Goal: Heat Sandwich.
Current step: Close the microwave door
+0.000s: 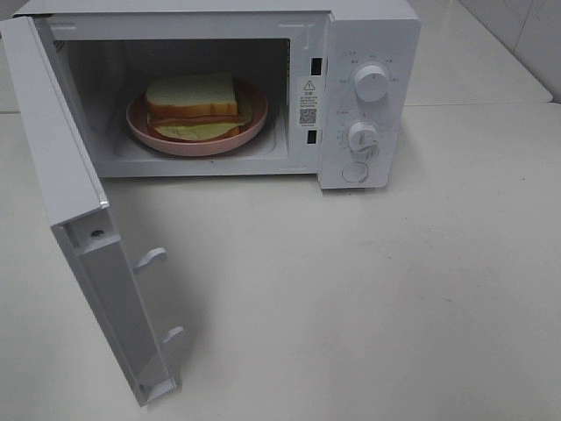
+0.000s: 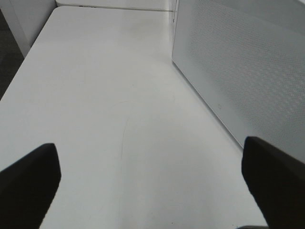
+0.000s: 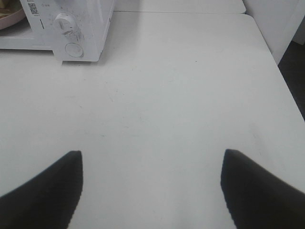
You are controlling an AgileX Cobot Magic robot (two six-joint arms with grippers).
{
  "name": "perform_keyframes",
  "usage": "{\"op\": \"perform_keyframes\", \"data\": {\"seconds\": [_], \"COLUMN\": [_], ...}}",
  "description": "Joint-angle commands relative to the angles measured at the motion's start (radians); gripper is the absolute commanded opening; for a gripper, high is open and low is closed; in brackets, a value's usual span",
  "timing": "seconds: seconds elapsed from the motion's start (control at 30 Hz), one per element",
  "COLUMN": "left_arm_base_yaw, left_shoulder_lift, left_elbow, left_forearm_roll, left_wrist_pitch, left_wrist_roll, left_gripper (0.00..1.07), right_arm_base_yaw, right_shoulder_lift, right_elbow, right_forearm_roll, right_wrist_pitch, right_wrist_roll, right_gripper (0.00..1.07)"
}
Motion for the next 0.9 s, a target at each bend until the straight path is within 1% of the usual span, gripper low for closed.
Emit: {"op": "perform_keyframes", "data": {"seconds": [0.03,0.2,0.23,0.27,0.3,0.37,0.4,0.43,0.47,0.53,0.57,0.6,0.63,0.7,0.73,0.77,0.8,0.87,0.9], "left_arm_base_yaw": [0.002,0.002,0.002,0.002,0.002,0.002,0.002,0.002,0.002,0.002,0.002,0.002,0.002,0.002,0.002,0.002,0.002,0.002,0.002], "left_shoulder_lift": [0.009,0.079,0.115,0.131,0.131,0.158,0.182,0.192,0.192,0.215,0.237,0.245,0.245,0.262,0.282,0.290,0.290,0.309,0.329], "left_elbow": [-0.033,-0.036,-0.036,-0.036,-0.036,-0.036,-0.036,-0.036,-0.036,-0.036,-0.025,-0.015,-0.015,0.009,0.037,0.049,0.049,0.083,0.115], "left_forearm_roll": [-0.005,0.000,0.000,0.000,0.000,0.000,0.002,0.002,0.002,0.003,0.015,0.020,0.020,0.026,0.026,0.026,0.026,0.025,0.025], "left_wrist_pitch": [-0.024,-0.052,-0.076,-0.088,-0.088,-0.120,-0.158,-0.172,-0.172,-0.205,-0.251,-0.272,-0.272,-0.320,-0.374,-0.405,-0.405,-0.466,-0.541], "left_wrist_roll": [-0.009,-0.009,-0.009,-0.009,-0.009,-0.009,-0.009,-0.009,-0.009,-0.009,-0.009,-0.009,-0.009,-0.009,-0.009,-0.009,-0.009,-0.008,-0.008], "left_gripper": [0.97,0.88,0.81,0.77,0.77,0.70,0.61,0.58,0.58,0.51,0.41,0.35,0.35,0.21,0.05,0.00,0.00,0.00,0.00], "right_arm_base_yaw": [-0.006,-0.006,-0.006,-0.006,-0.006,-0.006,-0.006,-0.006,-0.006,-0.006,-0.006,-0.006,-0.006,-0.006,-0.006,-0.006,-0.006,-0.006,-0.006], "right_shoulder_lift": [-0.029,-0.029,-0.029,-0.029,-0.029,-0.029,-0.029,-0.029,-0.029,-0.029,-0.029,-0.029,-0.029,-0.029,-0.029,-0.029,-0.029,-0.029,-0.029], "right_elbow": [0.002,0.002,0.002,0.002,0.002,0.002,0.002,0.002,0.002,0.002,0.002,0.002,0.002,0.002,0.002,0.002,0.002,0.002,0.002], "right_forearm_roll": [0.004,0.004,0.004,0.004,0.004,0.004,0.004,0.004,0.004,0.004,0.004,0.004,0.004,0.004,0.004,0.004,0.004,0.004,0.004], "right_wrist_pitch": [-0.016,-0.016,-0.016,-0.016,-0.016,-0.016,-0.016,-0.016,-0.016,-0.016,-0.016,-0.016,-0.016,-0.016,-0.016,-0.016,-0.016,-0.016,-0.016], "right_wrist_roll": [0.006,0.006,0.006,0.006,0.006,0.006,0.006,0.006,0.006,0.006,0.006,0.006,0.006,0.006,0.006,0.006,0.006,0.006,0.006], "right_gripper": [0.76,0.76,0.76,0.76,0.76,0.76,0.76,0.76,0.76,0.76,0.76,0.76,0.76,0.76,0.76,0.76,0.76,0.76,0.76]}}
